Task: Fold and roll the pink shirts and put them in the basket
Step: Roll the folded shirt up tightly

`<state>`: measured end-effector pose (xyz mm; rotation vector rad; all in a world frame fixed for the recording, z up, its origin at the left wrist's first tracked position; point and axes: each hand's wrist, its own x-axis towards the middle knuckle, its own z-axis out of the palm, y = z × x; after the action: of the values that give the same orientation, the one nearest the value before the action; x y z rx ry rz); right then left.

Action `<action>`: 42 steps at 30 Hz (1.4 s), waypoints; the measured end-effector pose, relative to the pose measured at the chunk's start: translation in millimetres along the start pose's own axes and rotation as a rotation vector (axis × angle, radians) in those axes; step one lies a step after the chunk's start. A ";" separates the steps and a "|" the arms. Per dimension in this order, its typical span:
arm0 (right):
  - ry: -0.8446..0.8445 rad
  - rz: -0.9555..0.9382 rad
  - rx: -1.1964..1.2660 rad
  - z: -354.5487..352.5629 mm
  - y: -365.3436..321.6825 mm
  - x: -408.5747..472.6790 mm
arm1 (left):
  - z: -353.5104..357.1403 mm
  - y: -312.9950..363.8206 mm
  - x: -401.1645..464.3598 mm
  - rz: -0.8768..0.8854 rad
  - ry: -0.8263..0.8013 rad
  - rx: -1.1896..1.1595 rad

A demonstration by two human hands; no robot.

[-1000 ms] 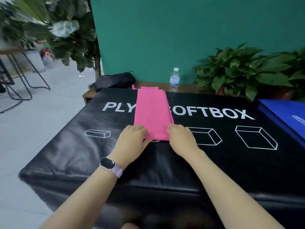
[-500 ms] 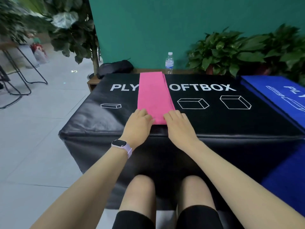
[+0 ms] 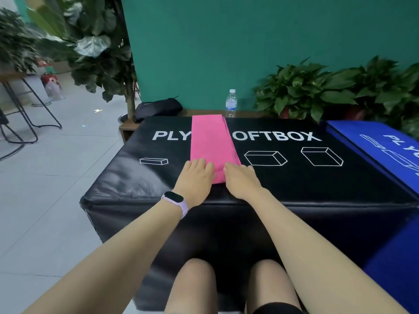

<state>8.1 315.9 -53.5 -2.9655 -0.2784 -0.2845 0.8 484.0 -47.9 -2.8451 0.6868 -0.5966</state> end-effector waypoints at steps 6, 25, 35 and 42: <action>0.033 0.053 0.060 6.8 2.4 6.6 | -9.4 26.7 2.5 0.132 -0.106 0.255; 0.245 -0.038 -0.018 23.4 -2.9 11.1 | 34.9 -14.2 29.7 0.006 0.063 -0.136; 0.041 0.094 0.126 15.1 2.3 61.6 | 45.8 -8.7 25.2 -0.095 0.216 -0.280; 0.185 0.112 0.064 19.9 -7.5 47.5 | 48.2 -22.1 50.3 -0.041 0.058 -0.260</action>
<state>55.9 334.5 -62.3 -2.8529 -0.0963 -0.5206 70.7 482.8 -69.1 -3.0987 0.7691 -0.6415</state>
